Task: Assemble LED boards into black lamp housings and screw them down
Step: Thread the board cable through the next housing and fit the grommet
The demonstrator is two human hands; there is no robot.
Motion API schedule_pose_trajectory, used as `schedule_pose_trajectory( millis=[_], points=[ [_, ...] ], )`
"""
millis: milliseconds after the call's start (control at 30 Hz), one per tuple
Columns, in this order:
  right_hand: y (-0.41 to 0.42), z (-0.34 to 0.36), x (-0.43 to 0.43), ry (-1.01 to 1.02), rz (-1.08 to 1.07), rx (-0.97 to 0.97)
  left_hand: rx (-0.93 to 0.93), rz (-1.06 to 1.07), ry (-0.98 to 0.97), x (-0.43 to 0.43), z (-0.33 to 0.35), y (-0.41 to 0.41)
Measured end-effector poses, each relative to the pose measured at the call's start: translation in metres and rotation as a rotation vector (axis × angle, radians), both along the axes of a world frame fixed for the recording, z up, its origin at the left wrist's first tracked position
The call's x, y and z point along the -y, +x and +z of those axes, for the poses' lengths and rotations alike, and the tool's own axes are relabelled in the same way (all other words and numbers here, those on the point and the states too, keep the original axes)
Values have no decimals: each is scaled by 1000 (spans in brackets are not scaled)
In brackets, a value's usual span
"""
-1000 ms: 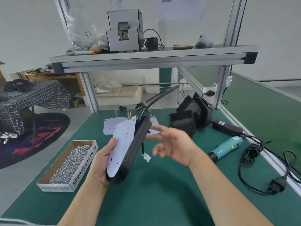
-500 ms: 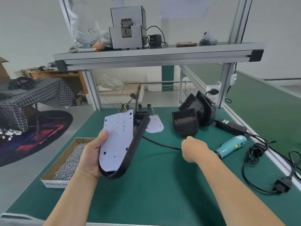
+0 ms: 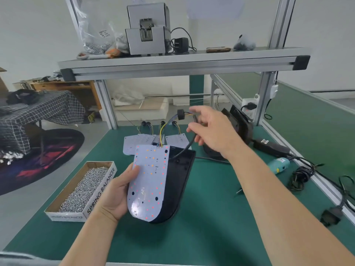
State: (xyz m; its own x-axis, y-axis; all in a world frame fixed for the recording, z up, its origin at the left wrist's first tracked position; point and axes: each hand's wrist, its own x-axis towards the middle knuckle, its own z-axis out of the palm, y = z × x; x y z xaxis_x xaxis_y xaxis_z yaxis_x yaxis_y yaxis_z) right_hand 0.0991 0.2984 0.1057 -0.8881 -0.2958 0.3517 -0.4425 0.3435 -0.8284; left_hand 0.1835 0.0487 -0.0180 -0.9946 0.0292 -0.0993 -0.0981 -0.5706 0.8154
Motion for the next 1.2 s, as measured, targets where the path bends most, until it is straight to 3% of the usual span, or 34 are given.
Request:
schedule_pose_trajectory(
  millis=[67,200,333,500,567,667,733,833,967,1200],
  points=[
    [8,-10,8,19,34,-89,-1,11,28,-3,0,-1],
    [18,-30,19,10,139,-11,-10,14,76,-3,0,-3],
    [11,-37,21,382,21,-246,-51,-45,24,-5,-3,3],
    [16,-57,34,792,-93,-369,-60,-149,-83,-19,1,1],
    [13,-63,29,696,-39,-341,-55,-102,-72,-19,0,-2],
    [11,-52,7,271,-7,-163,-41,-9,-30,-9,0,-2],
    [12,-42,-3,143,-4,-158,-32,-4,-33,-3,1,-1],
    [12,-31,3,296,101,-210,-56,-69,-94,-1,4,0],
    [8,-27,11,477,89,-306,-77,-165,-141,-6,11,1],
    [11,-38,12,390,99,-373,-88,-162,-125,-6,17,1]
  ],
)
